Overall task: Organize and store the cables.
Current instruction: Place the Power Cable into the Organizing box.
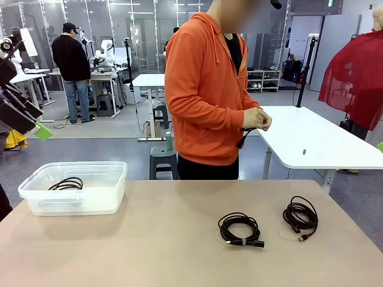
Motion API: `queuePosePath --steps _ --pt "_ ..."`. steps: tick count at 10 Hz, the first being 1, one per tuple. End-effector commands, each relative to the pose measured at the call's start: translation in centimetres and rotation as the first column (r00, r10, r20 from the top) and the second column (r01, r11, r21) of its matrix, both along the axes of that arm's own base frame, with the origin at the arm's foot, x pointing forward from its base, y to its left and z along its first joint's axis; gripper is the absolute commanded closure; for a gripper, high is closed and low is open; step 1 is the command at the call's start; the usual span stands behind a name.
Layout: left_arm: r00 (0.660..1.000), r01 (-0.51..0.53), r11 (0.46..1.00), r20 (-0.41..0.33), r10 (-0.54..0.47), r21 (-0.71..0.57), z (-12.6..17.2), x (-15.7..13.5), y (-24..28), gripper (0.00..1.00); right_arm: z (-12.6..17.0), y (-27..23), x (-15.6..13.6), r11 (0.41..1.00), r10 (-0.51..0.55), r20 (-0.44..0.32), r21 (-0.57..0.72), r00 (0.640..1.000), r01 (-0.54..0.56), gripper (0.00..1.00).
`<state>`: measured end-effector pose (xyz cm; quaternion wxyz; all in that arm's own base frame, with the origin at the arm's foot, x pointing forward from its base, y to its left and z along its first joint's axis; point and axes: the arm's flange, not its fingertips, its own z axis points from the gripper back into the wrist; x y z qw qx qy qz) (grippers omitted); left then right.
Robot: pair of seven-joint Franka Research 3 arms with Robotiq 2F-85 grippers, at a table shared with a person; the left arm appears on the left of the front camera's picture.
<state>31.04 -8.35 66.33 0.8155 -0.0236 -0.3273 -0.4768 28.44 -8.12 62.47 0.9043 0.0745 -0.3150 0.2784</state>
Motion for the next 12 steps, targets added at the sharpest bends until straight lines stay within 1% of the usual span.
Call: queuePosePath --steps 1,12 --pt "1.000 -0.015 1.000 -0.005 0.015 0.001 0.03 0.02 -0.10 0.07 -0.05 -0.10 -0.12 1.000 0.002 0.001 -0.002 1.000 -0.002 0.00" --pt "1.000 -0.015 1.000 -0.005 0.015 0.001 0.03 0.02 -0.10 0.07 -0.05 -0.10 -0.12 1.000 0.002 0.001 -0.002 1.000 -0.002 0.00"
